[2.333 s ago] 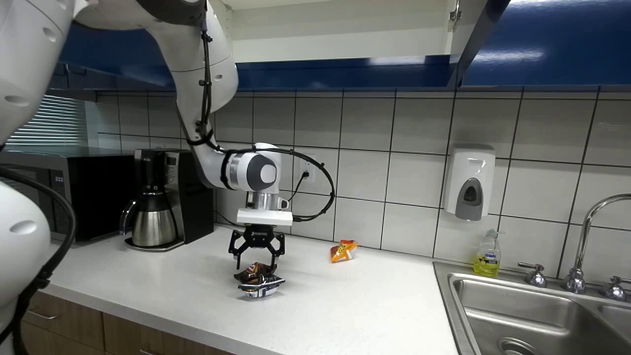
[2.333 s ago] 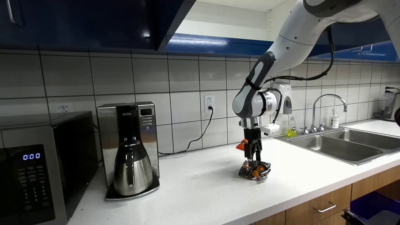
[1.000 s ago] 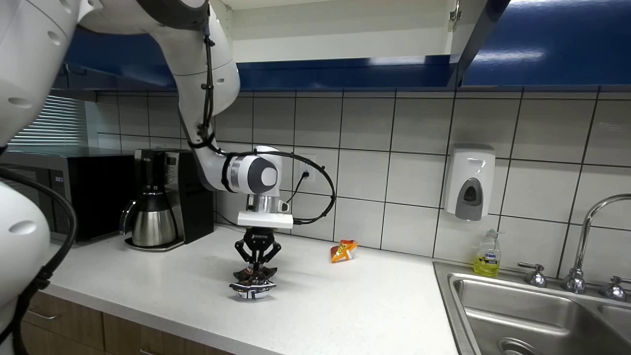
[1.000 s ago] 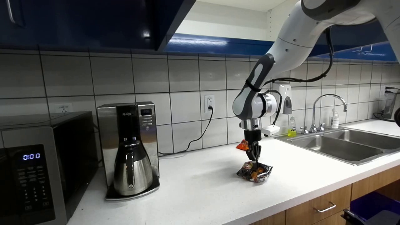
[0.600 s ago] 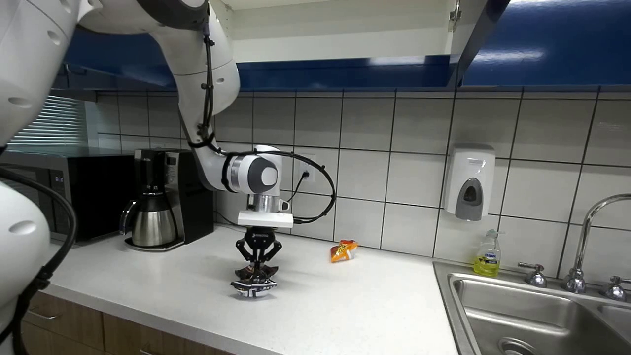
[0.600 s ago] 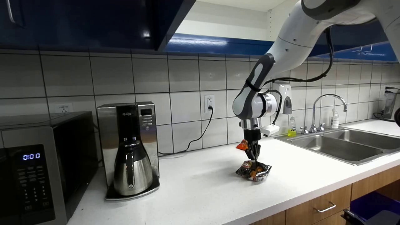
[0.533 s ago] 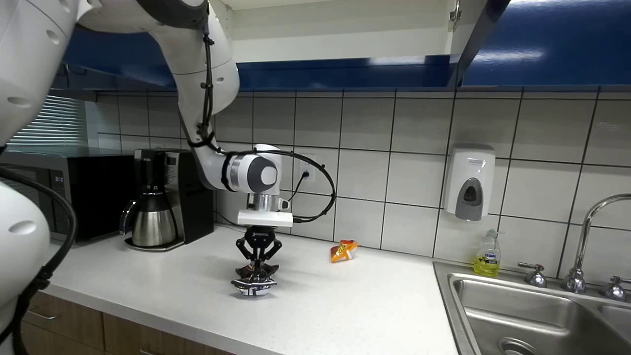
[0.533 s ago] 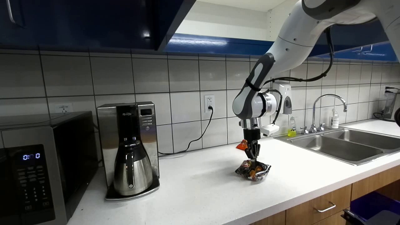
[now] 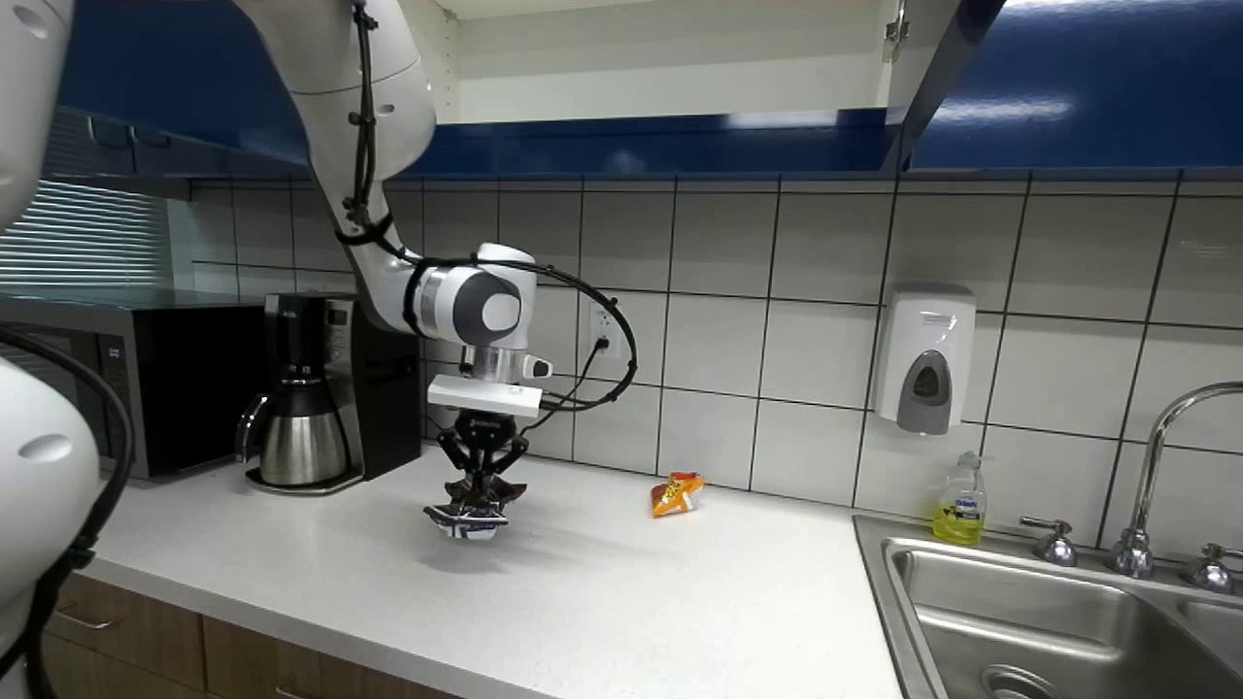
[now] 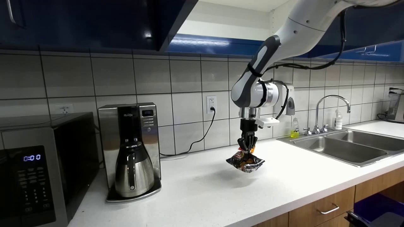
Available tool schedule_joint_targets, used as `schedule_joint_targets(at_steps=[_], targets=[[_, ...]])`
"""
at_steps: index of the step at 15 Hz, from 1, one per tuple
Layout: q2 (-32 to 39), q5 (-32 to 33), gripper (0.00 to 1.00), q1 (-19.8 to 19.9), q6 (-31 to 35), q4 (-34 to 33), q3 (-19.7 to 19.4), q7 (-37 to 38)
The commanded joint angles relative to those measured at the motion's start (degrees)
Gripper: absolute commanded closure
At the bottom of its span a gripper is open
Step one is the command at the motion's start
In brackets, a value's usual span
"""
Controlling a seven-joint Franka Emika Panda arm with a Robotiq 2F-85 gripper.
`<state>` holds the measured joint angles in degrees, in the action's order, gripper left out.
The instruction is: Put the black packet in the upper cabinet.
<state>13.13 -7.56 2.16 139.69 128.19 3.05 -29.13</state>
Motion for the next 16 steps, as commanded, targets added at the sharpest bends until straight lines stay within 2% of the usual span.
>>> schedule_joint_targets(at_steps=[1,4,10,16], targets=[[-9.2,-3.6,1.0,-0.5,4.2,7.5,1.2,5.9],[-15.6,-2.1,1.0,-2.2,6.0,12.8,0.4,11.2],[-32.2,1.2,1.0,-4.4,1.2,22.0,0.6,20.3],[-48.7,3.2,1.0,-6.5,-11.1,20.5,2.2,27.9]])
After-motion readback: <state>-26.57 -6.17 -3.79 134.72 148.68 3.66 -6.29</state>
